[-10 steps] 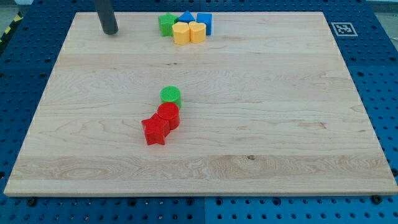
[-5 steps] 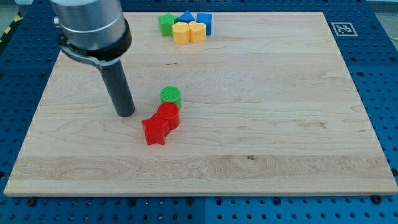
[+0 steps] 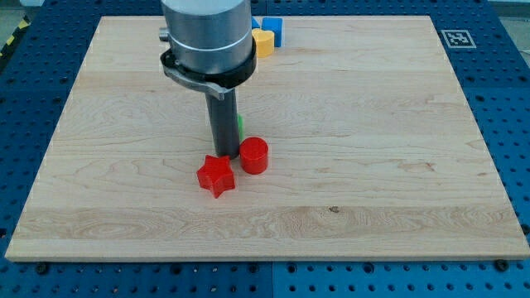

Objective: Place the green circle below the yellow hexagon

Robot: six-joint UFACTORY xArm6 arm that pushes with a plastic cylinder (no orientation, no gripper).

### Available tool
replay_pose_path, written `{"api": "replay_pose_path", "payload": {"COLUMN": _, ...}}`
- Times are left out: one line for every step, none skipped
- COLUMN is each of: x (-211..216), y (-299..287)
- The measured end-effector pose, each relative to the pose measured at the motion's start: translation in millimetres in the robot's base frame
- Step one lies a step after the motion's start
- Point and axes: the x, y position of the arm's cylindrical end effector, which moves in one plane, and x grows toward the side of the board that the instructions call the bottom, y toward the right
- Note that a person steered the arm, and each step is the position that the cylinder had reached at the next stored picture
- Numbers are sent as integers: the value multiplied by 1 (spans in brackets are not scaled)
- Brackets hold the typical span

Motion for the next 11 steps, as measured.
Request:
{"api": "replay_pose_path", "payload": {"x": -7, "y": 0}}
{"api": "replay_pose_path", "payload": {"x": -6, "y": 37}}
{"api": "replay_pose_path", "payload": {"x": -21, "y": 24}}
{"api": "replay_pose_path", "payload": {"x": -25, "y": 0}}
{"api": "replay_pose_path", "payload": {"x": -30, "y": 1}}
{"api": "replay_pose_path", "payload": {"x": -50, "y": 4}}
{"api": "replay_pose_path", "payload": {"x": -43, "y": -4}}
{"api": "replay_pose_path", "payload": {"x": -19, "y": -36}}
{"api": "replay_pose_path", "payload": {"x": -44, "y": -47}}
{"api": "replay_pose_path", "payload": {"x": -75, "y": -32}}
{"api": "replay_pose_path", "payload": {"x": -67, "y": -30}}
